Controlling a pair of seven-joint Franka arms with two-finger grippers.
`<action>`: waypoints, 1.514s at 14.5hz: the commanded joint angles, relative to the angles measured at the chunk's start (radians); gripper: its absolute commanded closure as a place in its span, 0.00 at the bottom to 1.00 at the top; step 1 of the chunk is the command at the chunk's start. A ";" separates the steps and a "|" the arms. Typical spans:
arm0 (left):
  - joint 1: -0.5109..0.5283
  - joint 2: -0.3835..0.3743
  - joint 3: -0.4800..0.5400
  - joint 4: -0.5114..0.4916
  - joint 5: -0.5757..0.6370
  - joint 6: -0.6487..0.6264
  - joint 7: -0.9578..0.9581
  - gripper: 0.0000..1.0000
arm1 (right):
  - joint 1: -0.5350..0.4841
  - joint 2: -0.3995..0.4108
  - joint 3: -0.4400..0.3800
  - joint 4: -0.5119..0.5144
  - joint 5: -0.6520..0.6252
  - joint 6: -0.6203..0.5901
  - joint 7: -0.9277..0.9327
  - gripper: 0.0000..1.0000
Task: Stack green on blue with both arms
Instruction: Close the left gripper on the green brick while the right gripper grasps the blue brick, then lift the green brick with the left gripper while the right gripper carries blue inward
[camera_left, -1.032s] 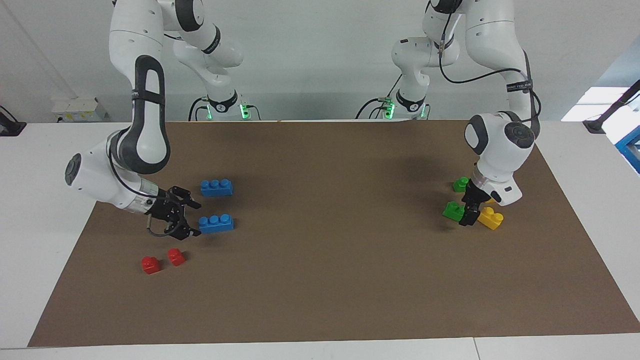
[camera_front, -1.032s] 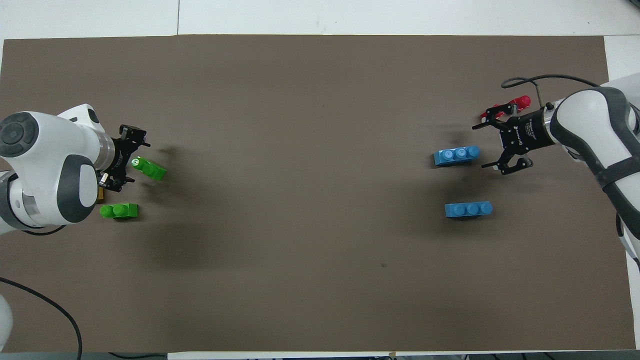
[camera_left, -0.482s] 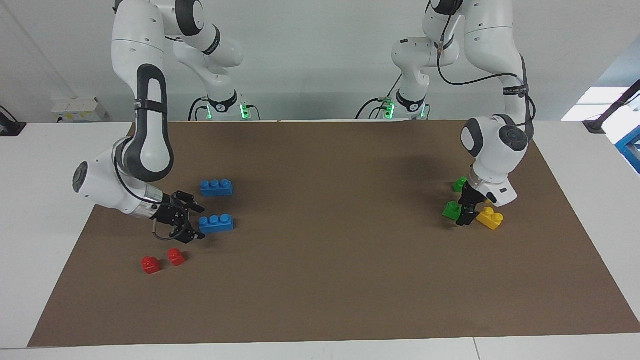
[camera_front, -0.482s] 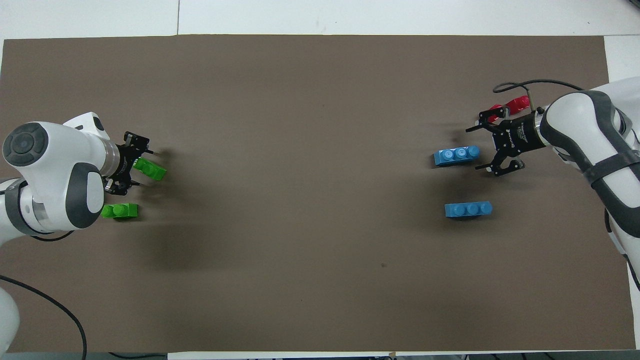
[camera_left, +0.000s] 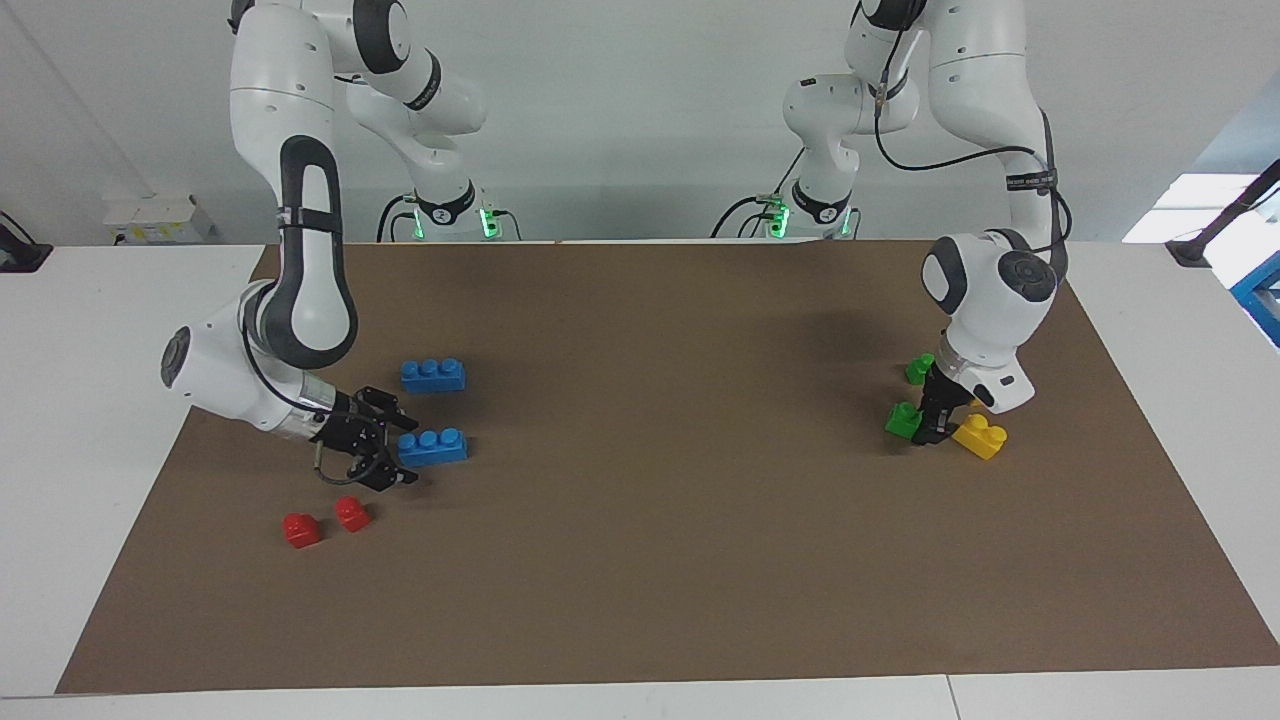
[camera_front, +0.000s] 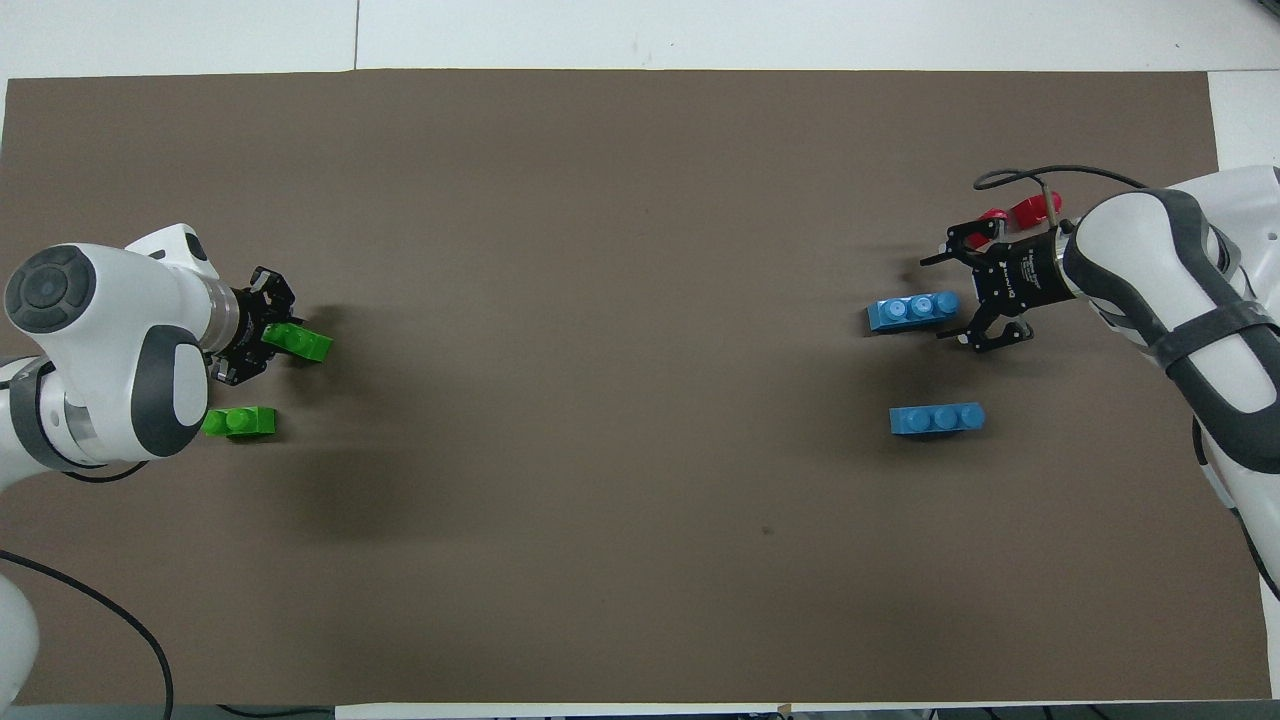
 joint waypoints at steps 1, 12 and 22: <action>0.015 -0.002 -0.007 -0.011 -0.011 0.030 0.009 1.00 | -0.011 -0.005 0.001 -0.013 0.033 0.003 -0.040 0.14; -0.017 -0.045 -0.018 0.213 -0.003 -0.298 -0.002 1.00 | -0.008 -0.019 0.000 0.010 0.064 -0.071 0.001 1.00; -0.179 -0.107 -0.021 0.434 -0.002 -0.625 -0.273 1.00 | 0.288 -0.168 0.004 0.010 0.073 -0.071 0.440 1.00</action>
